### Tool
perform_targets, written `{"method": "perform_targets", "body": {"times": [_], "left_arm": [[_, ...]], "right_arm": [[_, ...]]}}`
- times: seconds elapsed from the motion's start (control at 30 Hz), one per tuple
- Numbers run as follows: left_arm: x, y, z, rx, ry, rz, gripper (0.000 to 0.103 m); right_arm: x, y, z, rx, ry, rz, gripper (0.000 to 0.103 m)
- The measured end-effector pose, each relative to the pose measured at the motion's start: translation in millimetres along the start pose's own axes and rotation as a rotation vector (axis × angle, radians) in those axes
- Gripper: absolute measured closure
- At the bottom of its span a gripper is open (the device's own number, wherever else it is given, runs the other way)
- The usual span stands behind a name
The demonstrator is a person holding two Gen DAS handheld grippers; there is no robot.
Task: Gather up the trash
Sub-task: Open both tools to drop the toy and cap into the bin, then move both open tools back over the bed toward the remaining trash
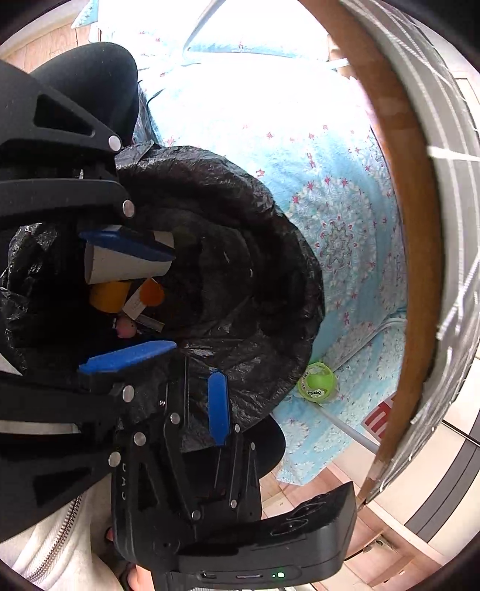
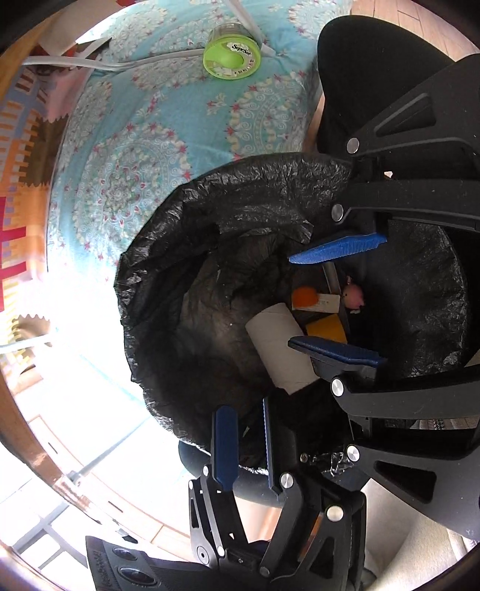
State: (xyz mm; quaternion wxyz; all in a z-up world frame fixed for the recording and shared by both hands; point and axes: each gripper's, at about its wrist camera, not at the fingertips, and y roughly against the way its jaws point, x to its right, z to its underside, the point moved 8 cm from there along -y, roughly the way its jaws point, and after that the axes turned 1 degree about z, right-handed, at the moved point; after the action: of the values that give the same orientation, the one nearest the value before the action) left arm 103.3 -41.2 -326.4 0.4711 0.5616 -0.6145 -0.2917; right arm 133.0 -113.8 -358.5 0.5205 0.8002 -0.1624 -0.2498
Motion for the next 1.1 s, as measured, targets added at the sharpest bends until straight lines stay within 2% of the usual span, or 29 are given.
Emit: {"method": "perform_targets", "body": {"times": [0.47,0.6,0.67,1.1], "left_arm": [[5,49,-16,0.119,-0.049,-0.028,0.06],[11,72,-23,0.167,-0.101,-0.065,0.06],[15,85,-27,0.195,-0.137,-0.073,0.06],[10,141,-67,0.319,-0.216,-0.118,0.06]], "right_arm": [[-2,32,-5,0.081,0.02,0.018,0.062],[-5,46,-9,0.113,0.032,0.024,0.062],[-7,55,-12,0.131,0.041,0.028,0.062],[-14,123,-45,0.283,0.105,0.051,0.062]]}}
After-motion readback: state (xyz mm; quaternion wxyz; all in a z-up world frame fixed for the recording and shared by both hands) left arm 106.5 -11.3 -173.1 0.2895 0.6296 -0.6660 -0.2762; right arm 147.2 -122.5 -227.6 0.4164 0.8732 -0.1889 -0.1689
